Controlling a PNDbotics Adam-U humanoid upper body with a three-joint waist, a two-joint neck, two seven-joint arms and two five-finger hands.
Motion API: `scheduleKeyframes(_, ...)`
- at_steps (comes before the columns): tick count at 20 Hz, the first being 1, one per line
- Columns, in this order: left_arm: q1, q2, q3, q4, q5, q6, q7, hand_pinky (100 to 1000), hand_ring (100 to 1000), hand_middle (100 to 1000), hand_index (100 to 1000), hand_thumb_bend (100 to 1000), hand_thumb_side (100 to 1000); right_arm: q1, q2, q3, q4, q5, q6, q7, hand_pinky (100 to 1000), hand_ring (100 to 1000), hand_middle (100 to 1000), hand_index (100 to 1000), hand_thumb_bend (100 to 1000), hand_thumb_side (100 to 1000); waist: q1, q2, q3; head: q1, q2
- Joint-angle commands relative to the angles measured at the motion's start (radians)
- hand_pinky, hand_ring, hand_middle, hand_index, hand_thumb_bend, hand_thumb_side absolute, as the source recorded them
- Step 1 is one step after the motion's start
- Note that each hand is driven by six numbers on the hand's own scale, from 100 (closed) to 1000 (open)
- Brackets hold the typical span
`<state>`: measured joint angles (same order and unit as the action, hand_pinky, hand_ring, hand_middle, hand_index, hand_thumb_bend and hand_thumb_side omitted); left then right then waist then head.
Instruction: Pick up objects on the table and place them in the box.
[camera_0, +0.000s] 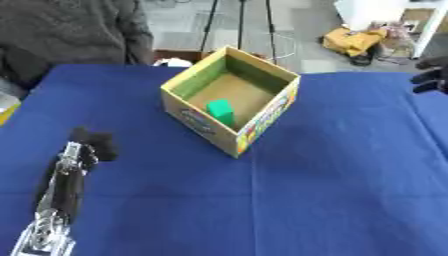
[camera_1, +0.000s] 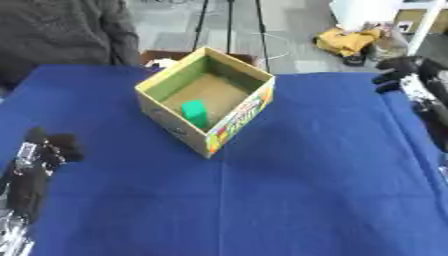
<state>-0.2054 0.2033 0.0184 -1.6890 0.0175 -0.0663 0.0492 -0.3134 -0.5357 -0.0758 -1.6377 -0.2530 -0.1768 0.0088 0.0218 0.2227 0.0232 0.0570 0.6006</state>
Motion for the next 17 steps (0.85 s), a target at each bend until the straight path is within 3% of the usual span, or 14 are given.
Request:
scheduleKeyframes(1, -0.006, 0.023, 0.022, -0.017, -0.002, -0.002, 0.016, 669, 604, 557, 685, 427, 982, 0.054, 0.011, -0.042, -0.060, -0.076, 0.031, -0.037, 598, 627, 660, 689, 100, 809, -0.002, -0.010, -0.005, 0.009, -0.011)
scheduleKeyframes(6, -0.003, 0.019, 0.027, -0.017, -0.002, -0.001, 0.023, 669, 603, 557, 686, 427, 984, 0.122, 0.069, -0.058, -0.085, -0.095, 0.041, -0.044, 597, 625, 658, 686, 100, 805, 0.001, -0.011, -0.008, 0.009, -0.010)
scheduleKeyframes(17, 0.009, 0.016, 0.023, -0.014, -0.004, -0.003, 0.018, 669, 603, 558, 685, 423, 986, 0.129, 0.096, -0.062, -0.093, -0.081, 0.062, -0.048, 591, 614, 645, 678, 100, 800, 0.009, -0.018, -0.002, 0.009, 0.000)
